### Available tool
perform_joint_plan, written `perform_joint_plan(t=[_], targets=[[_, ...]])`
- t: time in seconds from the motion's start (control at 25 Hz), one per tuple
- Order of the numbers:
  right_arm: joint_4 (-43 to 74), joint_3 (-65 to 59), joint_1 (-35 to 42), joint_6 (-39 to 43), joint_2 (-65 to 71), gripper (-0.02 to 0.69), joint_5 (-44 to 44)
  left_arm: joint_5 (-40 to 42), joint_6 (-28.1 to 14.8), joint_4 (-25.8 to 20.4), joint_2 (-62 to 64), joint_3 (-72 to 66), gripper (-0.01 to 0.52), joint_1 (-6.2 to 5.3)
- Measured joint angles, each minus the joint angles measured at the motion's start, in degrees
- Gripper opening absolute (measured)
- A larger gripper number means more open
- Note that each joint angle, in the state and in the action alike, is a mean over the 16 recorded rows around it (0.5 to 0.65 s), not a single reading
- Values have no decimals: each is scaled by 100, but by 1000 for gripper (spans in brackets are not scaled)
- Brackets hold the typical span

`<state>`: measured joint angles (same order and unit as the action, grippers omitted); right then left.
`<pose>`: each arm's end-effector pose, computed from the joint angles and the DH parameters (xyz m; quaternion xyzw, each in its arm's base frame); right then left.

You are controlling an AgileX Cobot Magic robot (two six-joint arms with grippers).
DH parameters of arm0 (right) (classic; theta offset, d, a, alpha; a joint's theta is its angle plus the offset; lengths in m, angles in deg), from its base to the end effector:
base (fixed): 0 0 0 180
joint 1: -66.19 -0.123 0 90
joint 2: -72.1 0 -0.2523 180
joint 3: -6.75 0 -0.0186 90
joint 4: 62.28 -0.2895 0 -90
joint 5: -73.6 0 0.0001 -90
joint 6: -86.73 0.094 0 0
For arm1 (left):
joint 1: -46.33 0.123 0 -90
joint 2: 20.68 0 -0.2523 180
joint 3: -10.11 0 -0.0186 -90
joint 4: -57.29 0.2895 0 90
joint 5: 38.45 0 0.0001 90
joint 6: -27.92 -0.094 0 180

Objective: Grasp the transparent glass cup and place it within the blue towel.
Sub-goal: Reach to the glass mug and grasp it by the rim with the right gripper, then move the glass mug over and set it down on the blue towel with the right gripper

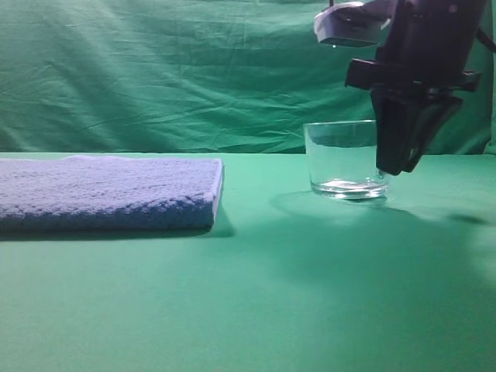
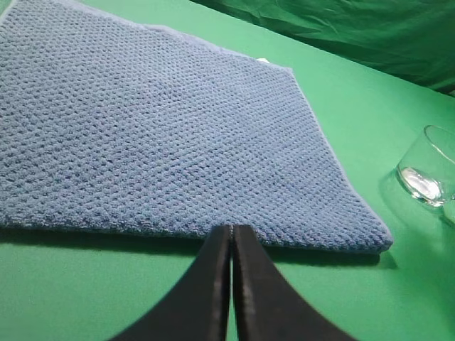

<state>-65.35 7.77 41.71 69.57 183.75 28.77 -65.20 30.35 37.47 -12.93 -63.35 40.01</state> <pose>0.3713 0.1729 0.1874 -0.3336 0.9182 0.0360 0.2106 0.1199 -0.0277 0.1930 -0.0517 0.7990 -0.1968 0.5659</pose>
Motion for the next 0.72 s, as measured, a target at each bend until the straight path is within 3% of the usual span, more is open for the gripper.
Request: perform_joint_plan(t=[0.72], targets=[[-75,2471,-1766,-88,576,104,480,0,0,0,0,0,0,0]])
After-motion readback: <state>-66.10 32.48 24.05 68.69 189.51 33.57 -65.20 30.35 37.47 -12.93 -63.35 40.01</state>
